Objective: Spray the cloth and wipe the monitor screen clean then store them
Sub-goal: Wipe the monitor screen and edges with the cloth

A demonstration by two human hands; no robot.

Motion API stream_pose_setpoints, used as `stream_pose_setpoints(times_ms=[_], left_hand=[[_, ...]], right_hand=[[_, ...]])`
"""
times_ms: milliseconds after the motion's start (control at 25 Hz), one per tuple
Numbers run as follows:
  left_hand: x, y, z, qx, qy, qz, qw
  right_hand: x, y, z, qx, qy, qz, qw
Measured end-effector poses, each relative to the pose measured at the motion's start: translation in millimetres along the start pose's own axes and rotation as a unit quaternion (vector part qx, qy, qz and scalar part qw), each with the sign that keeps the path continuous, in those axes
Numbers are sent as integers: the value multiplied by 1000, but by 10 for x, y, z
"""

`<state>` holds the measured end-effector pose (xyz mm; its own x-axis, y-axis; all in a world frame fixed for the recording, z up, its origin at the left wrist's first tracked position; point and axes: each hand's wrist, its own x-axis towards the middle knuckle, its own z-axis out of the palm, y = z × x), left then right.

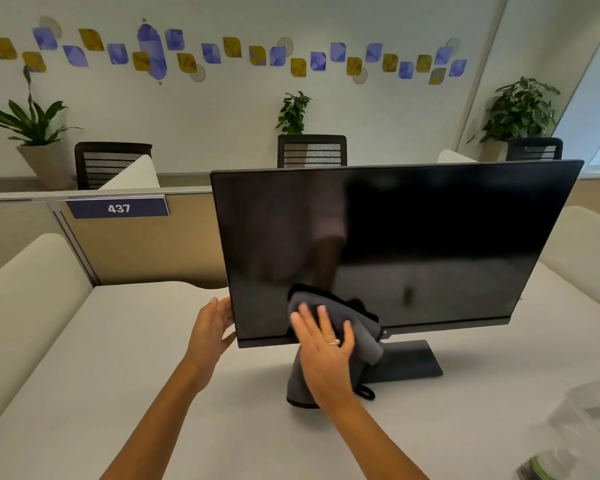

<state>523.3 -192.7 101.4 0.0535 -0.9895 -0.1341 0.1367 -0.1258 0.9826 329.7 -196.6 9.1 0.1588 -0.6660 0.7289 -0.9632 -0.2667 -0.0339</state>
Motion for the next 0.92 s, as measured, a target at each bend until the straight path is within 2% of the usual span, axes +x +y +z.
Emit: stream_pose_setpoints(times_ms=[120, 200, 360, 440, 600, 920], left_hand=[[-39, -92, 47, 2, 19, -5, 1000], [-68, -118, 74, -4, 27, 2, 1000], [-125, -140, 92, 4, 25, 11, 1000], [-160, -165, 107, 8, 22, 14, 1000], [-162, -223, 100, 4, 22, 19, 1000], [-156, -318, -18, -64, 16, 10, 998]], right_hand=[[56, 272, -125, -70, -18, 128, 989], [213, 356, -211, -59, 10, 158, 986], [687, 213, -352, 54, 107, 198, 973], [910, 53, -409, 103, 126, 204, 965], [1115, -274, -426, 152, 139, 152, 967], [1000, -815, -219, 121, 74, -74, 987]])
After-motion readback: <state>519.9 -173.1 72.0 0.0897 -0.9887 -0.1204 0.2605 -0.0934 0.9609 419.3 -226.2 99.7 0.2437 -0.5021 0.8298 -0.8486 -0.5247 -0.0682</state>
